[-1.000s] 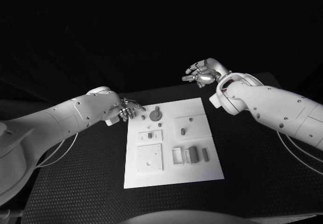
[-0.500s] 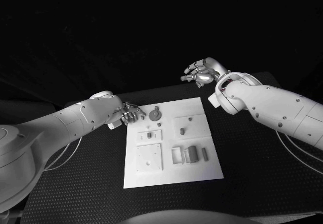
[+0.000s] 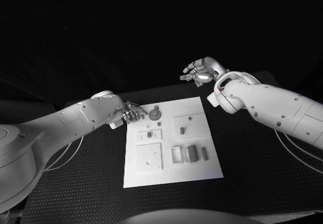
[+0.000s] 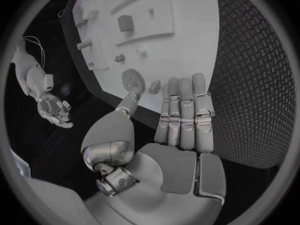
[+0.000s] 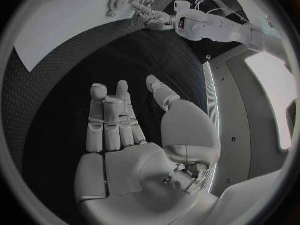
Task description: Assemble the parts on the task board
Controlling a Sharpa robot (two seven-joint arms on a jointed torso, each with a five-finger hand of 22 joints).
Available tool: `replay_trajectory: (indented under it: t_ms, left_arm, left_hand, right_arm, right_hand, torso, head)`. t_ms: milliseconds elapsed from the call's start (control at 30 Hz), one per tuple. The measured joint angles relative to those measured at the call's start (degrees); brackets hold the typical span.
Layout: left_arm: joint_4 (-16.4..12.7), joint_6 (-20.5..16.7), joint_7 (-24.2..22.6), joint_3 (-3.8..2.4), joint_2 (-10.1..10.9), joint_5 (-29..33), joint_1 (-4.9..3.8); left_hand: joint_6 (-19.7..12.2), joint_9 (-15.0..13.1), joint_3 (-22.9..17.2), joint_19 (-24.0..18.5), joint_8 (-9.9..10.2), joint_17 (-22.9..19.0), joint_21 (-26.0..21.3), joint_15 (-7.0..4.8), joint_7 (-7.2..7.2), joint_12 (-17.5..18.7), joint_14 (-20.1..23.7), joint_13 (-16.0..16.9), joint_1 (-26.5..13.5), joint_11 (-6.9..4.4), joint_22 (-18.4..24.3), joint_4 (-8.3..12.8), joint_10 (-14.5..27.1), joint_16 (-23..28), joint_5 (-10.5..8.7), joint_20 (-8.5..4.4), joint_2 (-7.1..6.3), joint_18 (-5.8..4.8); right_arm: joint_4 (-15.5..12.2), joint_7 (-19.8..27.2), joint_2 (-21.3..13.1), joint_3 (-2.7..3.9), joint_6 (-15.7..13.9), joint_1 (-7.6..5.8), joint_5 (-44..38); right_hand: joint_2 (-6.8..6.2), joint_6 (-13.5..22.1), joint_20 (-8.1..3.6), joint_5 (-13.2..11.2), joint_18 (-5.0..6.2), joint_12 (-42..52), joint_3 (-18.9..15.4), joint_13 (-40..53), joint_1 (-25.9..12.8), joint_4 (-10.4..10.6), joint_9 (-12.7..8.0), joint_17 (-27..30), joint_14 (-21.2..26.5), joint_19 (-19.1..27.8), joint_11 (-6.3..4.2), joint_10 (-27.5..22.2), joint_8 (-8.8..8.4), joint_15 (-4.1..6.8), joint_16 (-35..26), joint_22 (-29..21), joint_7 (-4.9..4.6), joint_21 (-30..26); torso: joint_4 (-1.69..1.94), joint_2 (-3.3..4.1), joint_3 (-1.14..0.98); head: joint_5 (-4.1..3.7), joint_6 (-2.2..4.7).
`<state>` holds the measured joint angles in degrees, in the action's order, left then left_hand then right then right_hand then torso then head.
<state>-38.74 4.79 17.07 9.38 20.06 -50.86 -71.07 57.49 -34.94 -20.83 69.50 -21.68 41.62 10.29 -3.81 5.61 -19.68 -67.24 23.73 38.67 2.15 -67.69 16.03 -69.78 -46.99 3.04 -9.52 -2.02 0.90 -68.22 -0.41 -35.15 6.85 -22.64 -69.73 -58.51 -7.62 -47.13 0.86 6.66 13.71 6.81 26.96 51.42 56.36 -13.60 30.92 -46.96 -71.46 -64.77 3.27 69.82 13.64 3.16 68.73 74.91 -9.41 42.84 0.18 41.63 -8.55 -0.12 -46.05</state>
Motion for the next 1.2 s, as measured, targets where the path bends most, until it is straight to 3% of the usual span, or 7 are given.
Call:
replay_trajectory:
  t_ms: [100,567,1200]
  left_arm:
    - [0.0,0.0,-0.1,0.0,0.0,0.1,0.0]
    - [0.1,0.0,-0.5,0.01,-0.4,0.4,0.02]
    - [0.4,0.0,-0.6,0.0,-0.7,0.4,0.14]
  left_hand:
    - [-0.1,0.0,-0.6,0.0,0.2,-0.2,0.0,0.01,0.1,0.4,0.0,-0.1,0.2,-0.12,-0.1,0.3,0.1,0.0,0.0,0.0,-0.24,0.0]
    - [-0.2,-0.4,-4.8,0.4,0.6,-1.2,0.0,0.22,0.17,0.4,0.2,-0.3,5.9,-0.01,-0.8,0.2,0.4,-1.3,0.0,0.43,2.21,-0.01]
    - [-0.2,-0.6,-5.5,0.8,0.6,-1.5,0.0,0.22,0.17,0.4,0.2,-0.3,6.2,-0.02,-1.2,0.0,0.4,-2.0,0.0,0.33,1.95,-0.02]
  right_arm:
    - [0.0,0.0,0.1,0.0,0.1,0.0,0.0]
    - [0.1,-0.1,0.2,0.0,0.5,0.0,0.0]
    - [0.2,-0.1,0.4,0.0,0.9,0.0,0.0]
  right_hand:
    - [0.03,0.0,0.0,0.0,0.0,0.0,0.0,0.0,0.0,0.0,0.0,0.0,0.0,0.0,0.0,0.0,0.0,0.0,0.0,0.0,0.0,0.0]
    - [0.23,-0.1,0.09,0.0,0.01,0.0,0.0,0.0,-0.2,0.0,0.0,0.0,0.0,0.1,-0.01,0.0,0.0,0.0,0.0,0.0,0.1,0.0]
    - [0.23,0.1,0.1,0.0,0.01,0.0,0.0,0.0,-0.2,0.0,0.0,0.0,0.0,0.1,-0.02,0.0,0.0,0.0,0.0,0.0,0.14,0.0]
  torso:
    - [0.01,0.0,0.0]
    - [-0.02,0.06,0.04]
    - [-0.05,0.05,0.01]
  head:
    - [-0.01,-0.01]
    - [-0.08,0.06]
    - [-0.24,-0.04]
